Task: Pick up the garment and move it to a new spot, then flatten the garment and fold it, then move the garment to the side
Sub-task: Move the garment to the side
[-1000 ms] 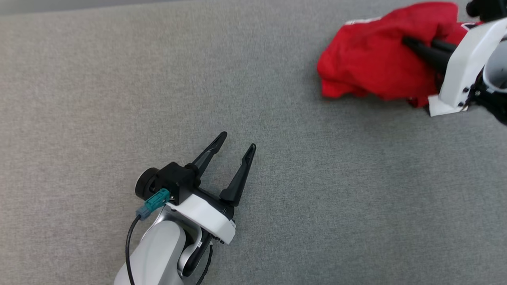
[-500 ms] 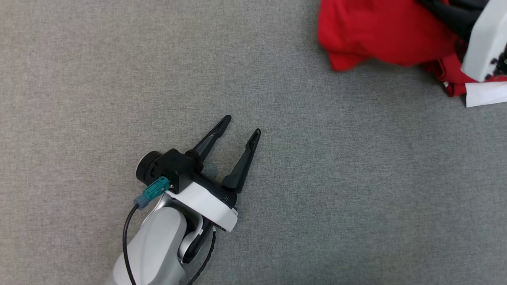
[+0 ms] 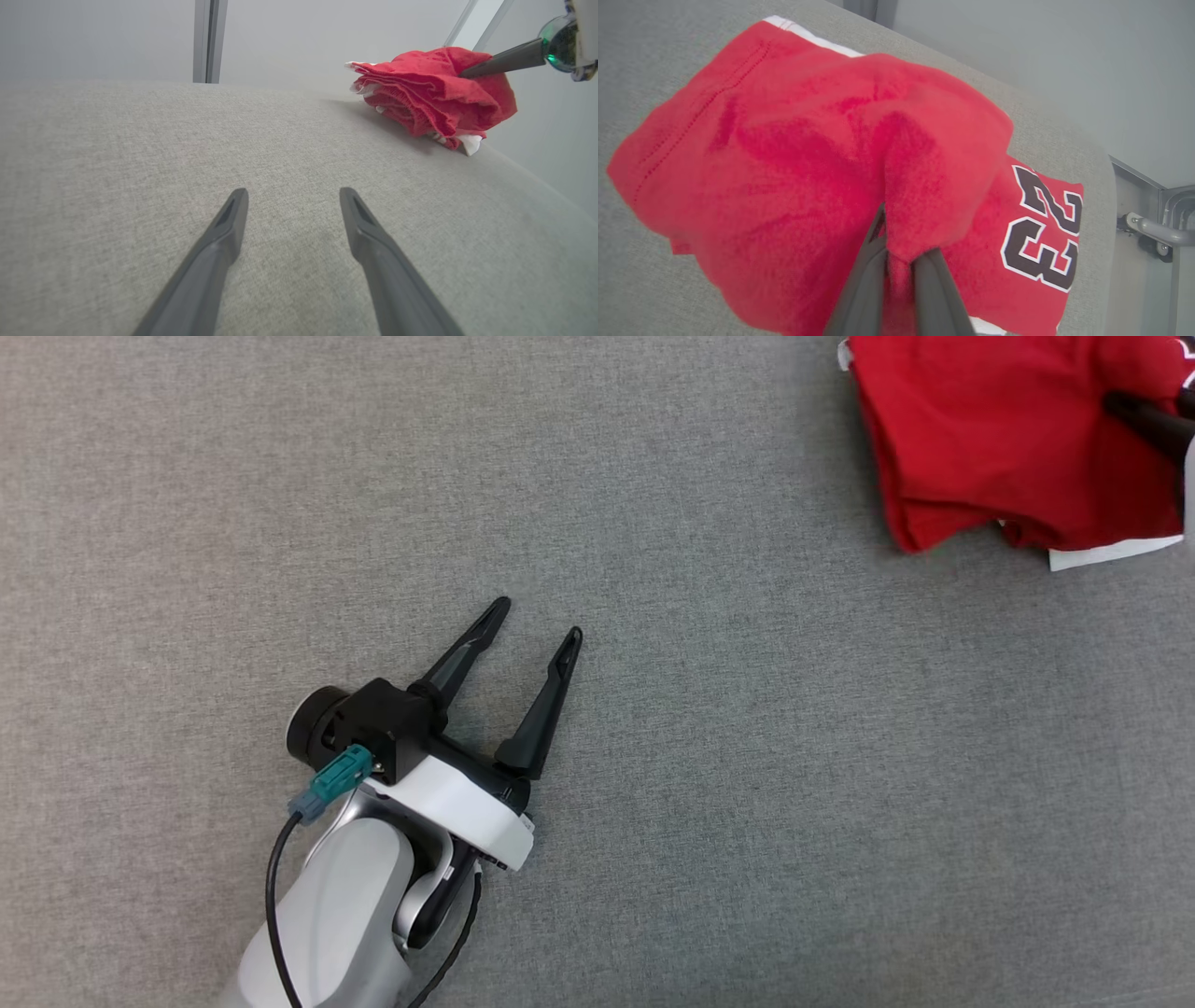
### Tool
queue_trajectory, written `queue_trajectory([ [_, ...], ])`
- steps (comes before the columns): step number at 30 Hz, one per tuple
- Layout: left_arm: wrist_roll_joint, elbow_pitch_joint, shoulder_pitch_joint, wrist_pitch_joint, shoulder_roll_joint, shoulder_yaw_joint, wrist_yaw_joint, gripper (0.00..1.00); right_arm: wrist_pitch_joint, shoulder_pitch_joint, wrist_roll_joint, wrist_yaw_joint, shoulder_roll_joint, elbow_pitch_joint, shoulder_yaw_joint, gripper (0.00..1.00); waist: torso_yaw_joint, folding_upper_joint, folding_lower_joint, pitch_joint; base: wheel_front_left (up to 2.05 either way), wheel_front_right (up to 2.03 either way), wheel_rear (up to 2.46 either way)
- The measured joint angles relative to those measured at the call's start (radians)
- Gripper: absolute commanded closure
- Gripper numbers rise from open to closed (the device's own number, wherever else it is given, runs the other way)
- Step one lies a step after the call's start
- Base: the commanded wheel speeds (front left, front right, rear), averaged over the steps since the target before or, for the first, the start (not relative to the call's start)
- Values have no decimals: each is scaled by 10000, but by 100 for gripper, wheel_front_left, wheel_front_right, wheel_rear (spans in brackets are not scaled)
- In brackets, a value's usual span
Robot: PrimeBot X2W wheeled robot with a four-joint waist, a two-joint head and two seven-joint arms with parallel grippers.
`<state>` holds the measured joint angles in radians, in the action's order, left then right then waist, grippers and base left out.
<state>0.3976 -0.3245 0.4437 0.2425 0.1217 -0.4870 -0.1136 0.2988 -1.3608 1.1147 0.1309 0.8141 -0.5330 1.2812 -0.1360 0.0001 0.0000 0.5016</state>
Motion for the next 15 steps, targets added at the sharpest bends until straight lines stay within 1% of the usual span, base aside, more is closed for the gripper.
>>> queue_trajectory([
  [2,0,71,12,-46,29,-2,8,0,-12,-19,-368,0,-31,-330,0,100,-38,0,0,42,0,0,0],
  [6,0,194,142,-59,48,-58,8,0,-401,-137,-901,0,-251,-1223,-4,100,-29,0,0,198,0,0,0],
  [12,58,232,190,-56,25,-73,8,0,-476,-124,-1269,0,-587,-2199,-2,100,137,0,0,285,0,0,0],
  [13,90,221,195,-54,17,-75,8,0,-493,-106,-1292,0,-617,-2307,-2,91,162,0,0,271,0,0,0],
  [14,92,194,195,-50,12,-79,10,0,-527,-74,-1246,0,-658,-2445,-4,56,185,0,0,246,0,0,0],
  [15,107,165,194,-46,15,-81,10,0,-499,-33,-1202,0,-709,-2560,-6,0,204,0,0,214,0,0,0],
])
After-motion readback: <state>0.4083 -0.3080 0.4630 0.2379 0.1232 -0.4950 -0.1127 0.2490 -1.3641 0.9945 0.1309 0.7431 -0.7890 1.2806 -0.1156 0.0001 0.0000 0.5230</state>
